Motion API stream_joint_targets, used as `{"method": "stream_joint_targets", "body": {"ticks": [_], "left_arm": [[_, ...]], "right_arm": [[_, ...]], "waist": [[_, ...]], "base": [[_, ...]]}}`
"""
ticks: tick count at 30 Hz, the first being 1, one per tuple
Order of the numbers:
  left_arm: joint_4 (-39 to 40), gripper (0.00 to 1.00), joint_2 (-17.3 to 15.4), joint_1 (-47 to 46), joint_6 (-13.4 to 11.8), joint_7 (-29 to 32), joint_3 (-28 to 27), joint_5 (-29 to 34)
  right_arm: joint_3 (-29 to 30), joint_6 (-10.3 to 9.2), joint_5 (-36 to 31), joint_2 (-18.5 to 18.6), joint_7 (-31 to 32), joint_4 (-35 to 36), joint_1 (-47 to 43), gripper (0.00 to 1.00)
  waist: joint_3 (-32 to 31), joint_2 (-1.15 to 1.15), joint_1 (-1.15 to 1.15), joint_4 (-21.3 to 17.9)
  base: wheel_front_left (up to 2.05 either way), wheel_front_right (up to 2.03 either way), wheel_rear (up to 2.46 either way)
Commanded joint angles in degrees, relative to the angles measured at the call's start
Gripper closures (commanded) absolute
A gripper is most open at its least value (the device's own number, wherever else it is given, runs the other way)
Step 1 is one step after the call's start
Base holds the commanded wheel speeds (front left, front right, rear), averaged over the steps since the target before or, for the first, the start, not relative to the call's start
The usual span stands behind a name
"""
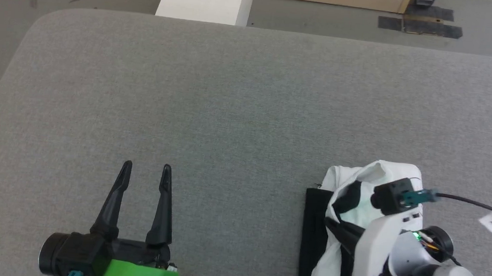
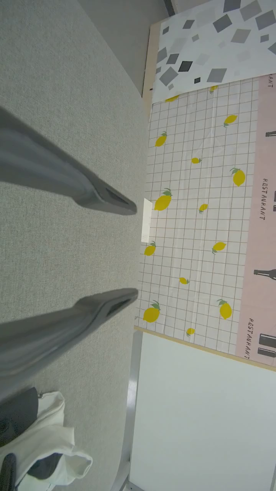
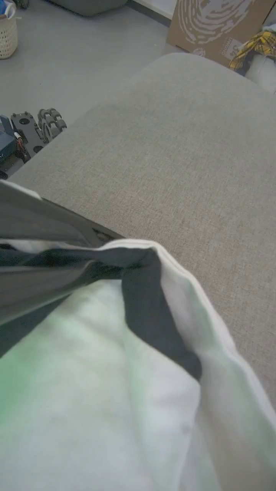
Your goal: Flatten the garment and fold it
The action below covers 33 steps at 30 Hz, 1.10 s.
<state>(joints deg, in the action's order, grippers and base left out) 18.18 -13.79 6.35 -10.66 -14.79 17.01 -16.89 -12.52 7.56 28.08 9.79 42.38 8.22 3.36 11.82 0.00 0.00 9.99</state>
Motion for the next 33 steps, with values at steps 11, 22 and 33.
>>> {"method": "stream_joint_targets", "body": {"ticks": [11,22,33], "left_arm": [[-1.67,0.00,1.49,-0.71,1.40,-0.20,-1.08,0.17],[-1.35,0.00,1.32,1.09,1.91,-0.20,-1.89,0.43],[-0.81,0.00,1.15,0.45,2.32,-0.21,-1.62,1.74]], "right_arm": [[-4.75,-0.08,-5.89,-1.41,-0.34,-8.67,4.07,0.00],[8.80,-0.08,-4.12,-0.15,-5.69,2.85,-2.48,0.00],[18.16,-0.08,-4.40,-4.87,-5.81,2.33,-10.21,0.00]], "waist": [[-1.49,0.00,0.00,0.20],[-3.09,0.00,0.00,-3.52],[-1.90,0.00,0.00,-4.20]], "base": [[0.00,0.00,0.00],[0.00,0.00,0.00],[0.00,0.00,0.00]]}}
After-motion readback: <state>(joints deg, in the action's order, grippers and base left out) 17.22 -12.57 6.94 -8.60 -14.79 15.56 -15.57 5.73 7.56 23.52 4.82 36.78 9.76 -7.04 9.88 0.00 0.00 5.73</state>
